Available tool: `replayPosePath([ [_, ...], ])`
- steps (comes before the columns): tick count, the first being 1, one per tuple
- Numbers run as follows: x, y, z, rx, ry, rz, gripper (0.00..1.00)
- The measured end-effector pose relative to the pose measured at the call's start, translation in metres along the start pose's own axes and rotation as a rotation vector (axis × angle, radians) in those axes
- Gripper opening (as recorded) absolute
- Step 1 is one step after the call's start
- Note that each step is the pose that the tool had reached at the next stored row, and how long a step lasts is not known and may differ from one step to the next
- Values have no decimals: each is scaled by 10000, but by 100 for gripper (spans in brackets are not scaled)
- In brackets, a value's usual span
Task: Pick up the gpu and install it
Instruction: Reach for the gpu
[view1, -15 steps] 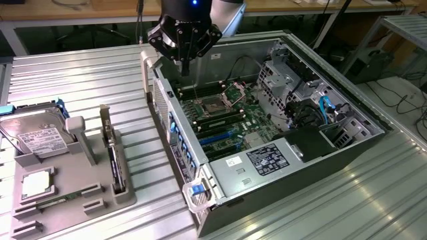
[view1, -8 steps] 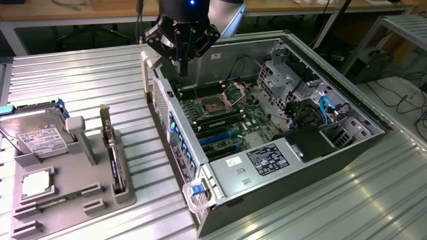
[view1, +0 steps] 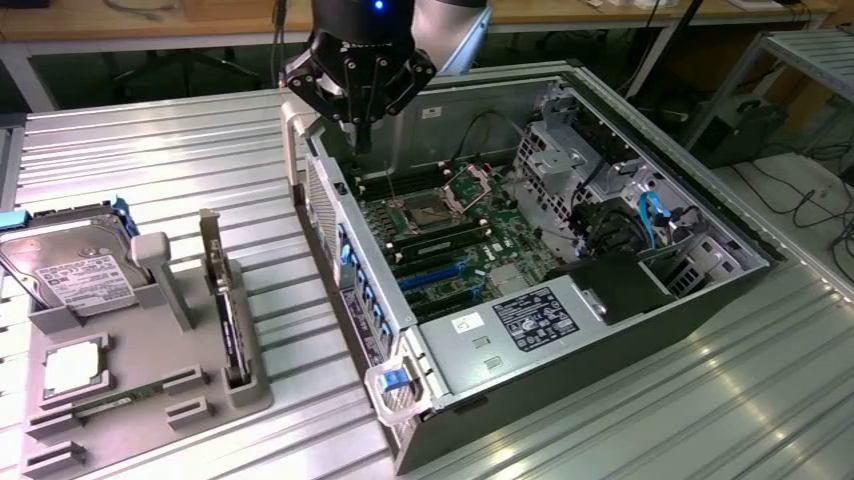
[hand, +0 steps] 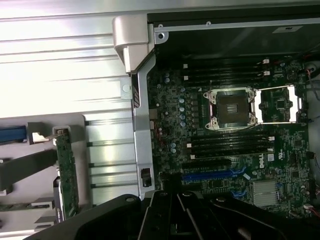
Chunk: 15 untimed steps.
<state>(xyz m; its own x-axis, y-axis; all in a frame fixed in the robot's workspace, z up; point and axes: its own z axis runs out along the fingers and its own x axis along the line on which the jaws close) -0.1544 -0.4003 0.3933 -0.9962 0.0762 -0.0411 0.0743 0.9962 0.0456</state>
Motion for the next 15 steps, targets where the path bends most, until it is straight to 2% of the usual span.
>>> replayPosePath([
  [15, 73, -11, -4, 1, 1, -1, 11],
])
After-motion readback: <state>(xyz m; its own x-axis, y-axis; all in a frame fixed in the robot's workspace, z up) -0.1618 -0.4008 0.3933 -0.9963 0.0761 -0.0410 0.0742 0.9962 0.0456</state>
